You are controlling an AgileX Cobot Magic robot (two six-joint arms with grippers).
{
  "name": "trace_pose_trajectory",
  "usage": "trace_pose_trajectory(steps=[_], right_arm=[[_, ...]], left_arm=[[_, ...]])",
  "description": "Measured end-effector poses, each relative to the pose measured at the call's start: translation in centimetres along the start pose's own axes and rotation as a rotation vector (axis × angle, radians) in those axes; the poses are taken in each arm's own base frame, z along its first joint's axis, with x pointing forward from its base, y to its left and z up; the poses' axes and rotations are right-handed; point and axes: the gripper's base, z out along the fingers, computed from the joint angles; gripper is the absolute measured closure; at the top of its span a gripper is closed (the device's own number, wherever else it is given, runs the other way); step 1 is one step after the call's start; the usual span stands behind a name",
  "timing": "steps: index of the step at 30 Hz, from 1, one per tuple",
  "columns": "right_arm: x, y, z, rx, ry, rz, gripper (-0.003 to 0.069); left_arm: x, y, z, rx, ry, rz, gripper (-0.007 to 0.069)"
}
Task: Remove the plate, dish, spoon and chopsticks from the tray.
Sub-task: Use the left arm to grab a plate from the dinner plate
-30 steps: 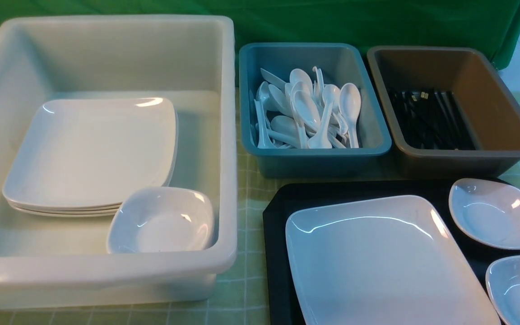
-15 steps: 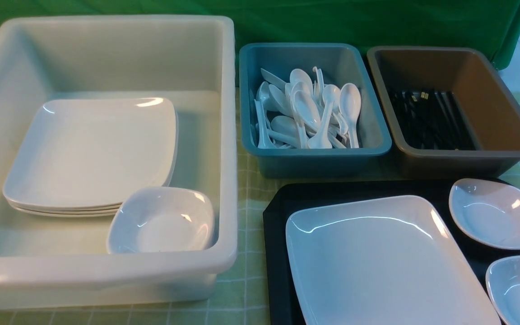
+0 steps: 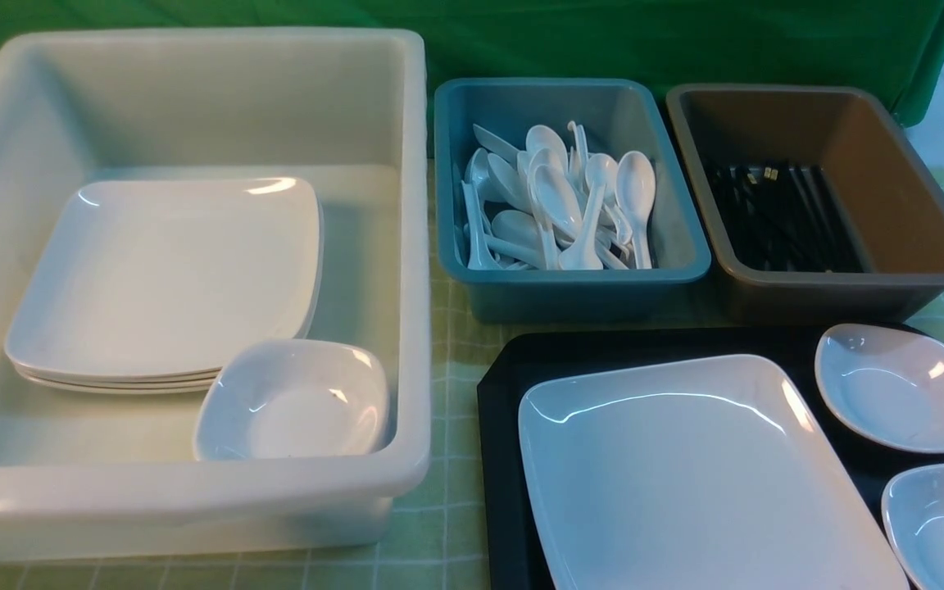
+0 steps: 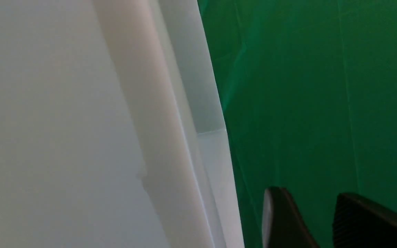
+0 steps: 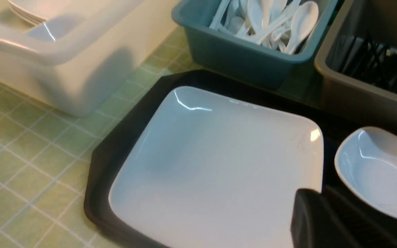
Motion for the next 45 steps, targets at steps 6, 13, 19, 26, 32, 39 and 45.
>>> trace_pose_trajectory(steps=[6, 13, 19, 26, 32, 39, 45], right_arm=[[1.8, 0.0, 1.6, -0.003, -0.020, -0.003, 0.0613], [1.9, 0.0, 2.0, -0.005, -0.047, -0.003, 0.0603], [1.9, 0.0, 2.1, -0.005, -0.060, -0.029, 0.0596], [1.7, 0.0, 2.1, -0.006, -0.073, -0.035, 0.0587], [1.7, 0.0, 2.1, -0.006, -0.077, -0.034, 0.0587], [1.7, 0.0, 2.1, -0.006, -0.079, -0.034, 0.0581], [1.7, 0.0, 2.1, -0.006, -0.079, -0.034, 0.0573]], left_arm=[[-1.1, -7.4, -1.3, 0.159, 0.015, 0.236, 0.0580], [-1.2, -15.6, 0.6, -0.010, 0.337, 0.531, 0.0638], [0.0, -18.0, 5.3, -0.253, 0.897, 0.683, 0.0639], [3.6, -18.5, 10.7, -0.122, 1.235, 0.571, 0.0639], [9.5, -16.0, 12.3, -0.291, 1.460, 0.675, 0.0639], [17.0, -14.9, 15.2, -0.412, 1.632, 0.909, 0.0635], [22.3, -14.1, 20.3, -0.444, 1.666, 1.027, 0.0587]])
